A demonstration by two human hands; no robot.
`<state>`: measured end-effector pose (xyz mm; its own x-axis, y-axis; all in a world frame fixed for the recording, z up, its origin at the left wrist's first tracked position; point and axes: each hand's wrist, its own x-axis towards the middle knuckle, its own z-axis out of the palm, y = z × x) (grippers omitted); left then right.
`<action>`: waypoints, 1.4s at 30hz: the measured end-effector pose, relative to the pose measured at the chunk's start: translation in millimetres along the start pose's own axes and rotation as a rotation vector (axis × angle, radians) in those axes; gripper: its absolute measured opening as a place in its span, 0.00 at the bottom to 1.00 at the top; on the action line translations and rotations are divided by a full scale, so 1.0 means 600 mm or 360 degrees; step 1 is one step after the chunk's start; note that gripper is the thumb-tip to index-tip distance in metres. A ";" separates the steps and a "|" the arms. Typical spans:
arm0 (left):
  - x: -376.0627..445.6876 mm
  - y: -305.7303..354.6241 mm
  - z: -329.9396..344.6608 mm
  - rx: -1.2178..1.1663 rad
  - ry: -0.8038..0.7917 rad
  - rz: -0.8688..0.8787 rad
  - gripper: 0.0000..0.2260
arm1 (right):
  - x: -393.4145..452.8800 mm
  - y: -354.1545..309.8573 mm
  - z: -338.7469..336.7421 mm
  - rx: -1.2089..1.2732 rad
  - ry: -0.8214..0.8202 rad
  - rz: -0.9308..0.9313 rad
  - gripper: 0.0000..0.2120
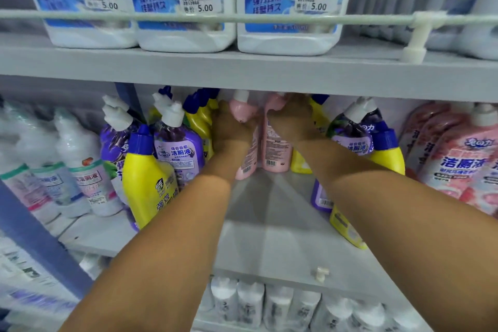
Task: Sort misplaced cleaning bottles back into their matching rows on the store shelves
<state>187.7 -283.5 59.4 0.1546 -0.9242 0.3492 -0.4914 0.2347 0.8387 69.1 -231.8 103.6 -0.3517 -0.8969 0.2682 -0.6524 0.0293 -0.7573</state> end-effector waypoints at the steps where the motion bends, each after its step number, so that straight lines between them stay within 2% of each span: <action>1: 0.001 -0.001 -0.002 0.0009 -0.0034 -0.0016 0.32 | -0.001 -0.001 0.001 0.0018 -0.0042 -0.0028 0.14; 4: -0.003 -0.002 -0.003 -0.0146 -0.0171 -0.0103 0.28 | 0.007 -0.002 0.004 -0.0050 -0.0048 -0.0096 0.04; 7: -0.007 -0.011 -0.008 -0.0249 -0.0187 -0.0140 0.30 | 0.012 -0.004 -0.004 -0.0160 -0.0201 -0.0063 0.11; 10: -0.016 -0.017 -0.019 -0.0371 -0.0127 -0.0099 0.28 | 0.006 -0.008 -0.001 -0.0022 -0.0366 0.0001 0.15; 16: -0.067 -0.023 -0.044 -0.0372 -0.0167 0.0036 0.20 | -0.027 0.005 0.029 -0.0148 -0.0152 0.0011 0.14; 19: -0.086 -0.029 -0.059 -0.0321 -0.0191 0.0100 0.24 | -0.071 0.002 0.006 -0.0053 -0.0071 -0.0014 0.08; 22: -0.105 -0.028 -0.078 -0.0322 -0.0264 0.0087 0.26 | -0.115 0.004 -0.020 0.0090 -0.0059 -0.0033 0.07; 25: -0.138 -0.028 -0.096 -0.0339 -0.0310 0.0064 0.25 | -0.156 0.004 -0.046 -0.0060 -0.0120 0.0015 0.19; 27: -0.162 -0.030 -0.105 -0.0392 -0.0355 0.0036 0.20 | -0.182 0.010 -0.060 -0.0115 -0.0095 0.0024 0.20; 29: -0.182 -0.035 -0.112 -0.0413 -0.0385 0.0035 0.18 | -0.206 0.025 -0.063 0.0028 0.0022 0.0057 0.17; 32: -0.204 -0.058 -0.115 -0.0453 -0.0481 -0.0047 0.20 | -0.240 0.065 -0.042 0.0317 0.0197 0.0177 0.22; 36: -0.225 -0.090 -0.111 -0.0500 -0.0569 -0.0109 0.21 | -0.267 0.116 -0.010 0.0534 0.0166 0.0285 0.21; 42: -0.260 -0.072 -0.123 -0.0659 -0.0622 -0.0112 0.24 | -0.302 0.115 -0.053 0.0709 0.0091 0.0148 0.19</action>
<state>248.0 -127.5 -0.7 -0.1925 -0.9660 0.1724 -0.1023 0.1945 0.9756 66.4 -53.1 21.4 -0.4397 -0.8733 0.2099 -0.2682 -0.0954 -0.9586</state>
